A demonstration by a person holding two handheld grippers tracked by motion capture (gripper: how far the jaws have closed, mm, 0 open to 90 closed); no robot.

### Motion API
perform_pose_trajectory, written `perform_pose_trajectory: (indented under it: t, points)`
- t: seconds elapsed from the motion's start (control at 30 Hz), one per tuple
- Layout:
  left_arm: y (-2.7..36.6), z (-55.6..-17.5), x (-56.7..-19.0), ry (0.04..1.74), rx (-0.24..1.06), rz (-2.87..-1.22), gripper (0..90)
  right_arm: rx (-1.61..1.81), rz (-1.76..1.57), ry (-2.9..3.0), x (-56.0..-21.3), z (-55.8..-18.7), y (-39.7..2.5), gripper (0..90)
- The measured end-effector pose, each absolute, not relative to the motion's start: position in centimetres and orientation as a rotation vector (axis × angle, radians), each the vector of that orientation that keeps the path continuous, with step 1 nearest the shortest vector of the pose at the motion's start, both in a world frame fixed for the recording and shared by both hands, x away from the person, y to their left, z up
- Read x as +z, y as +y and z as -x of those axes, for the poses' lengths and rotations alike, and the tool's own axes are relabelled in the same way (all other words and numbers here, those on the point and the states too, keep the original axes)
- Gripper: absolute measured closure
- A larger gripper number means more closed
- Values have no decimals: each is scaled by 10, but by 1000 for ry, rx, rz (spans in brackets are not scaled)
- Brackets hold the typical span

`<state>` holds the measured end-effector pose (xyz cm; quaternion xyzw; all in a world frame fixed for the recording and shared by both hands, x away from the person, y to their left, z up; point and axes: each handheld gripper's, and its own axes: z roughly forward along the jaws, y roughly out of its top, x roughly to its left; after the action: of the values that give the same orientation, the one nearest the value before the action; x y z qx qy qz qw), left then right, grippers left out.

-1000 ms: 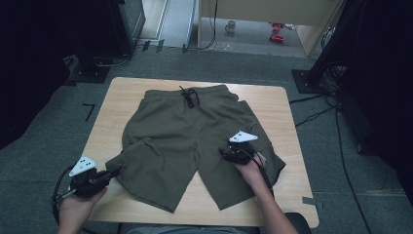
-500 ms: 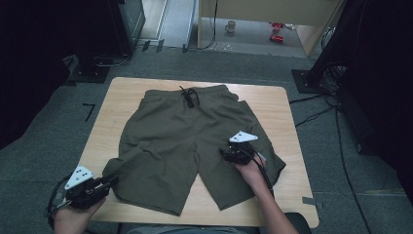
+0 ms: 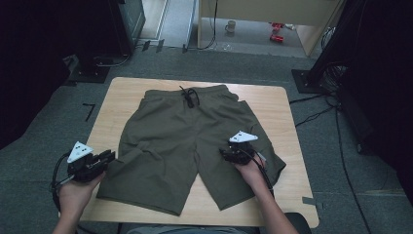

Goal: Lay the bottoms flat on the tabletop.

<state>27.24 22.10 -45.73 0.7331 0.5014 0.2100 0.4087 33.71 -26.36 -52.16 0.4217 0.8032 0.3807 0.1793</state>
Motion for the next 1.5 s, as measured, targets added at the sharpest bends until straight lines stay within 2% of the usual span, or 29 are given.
perform_pose_trajectory:
  t: [0.43,0.73,1.07,1.33,1.5]
  points:
    - [208,-323,-470,1300,501,-1885,797,1078,-1186,2271,-522,-336,-263,472]
    - [189,-355,-482,1295,460,-1925,794,1075,-1181,2278,-522,-335,-262,424]
    - [183,-374,-507,1312,415,-1985,784,1071,-1189,2275,-522,-332,-260,392]
    - [184,-389,-510,1321,409,-1951,785,1069,-1186,2277,-522,-325,-258,380]
    - [184,-402,-508,1322,449,-1979,784,1072,-1179,2285,-522,-320,-254,377]
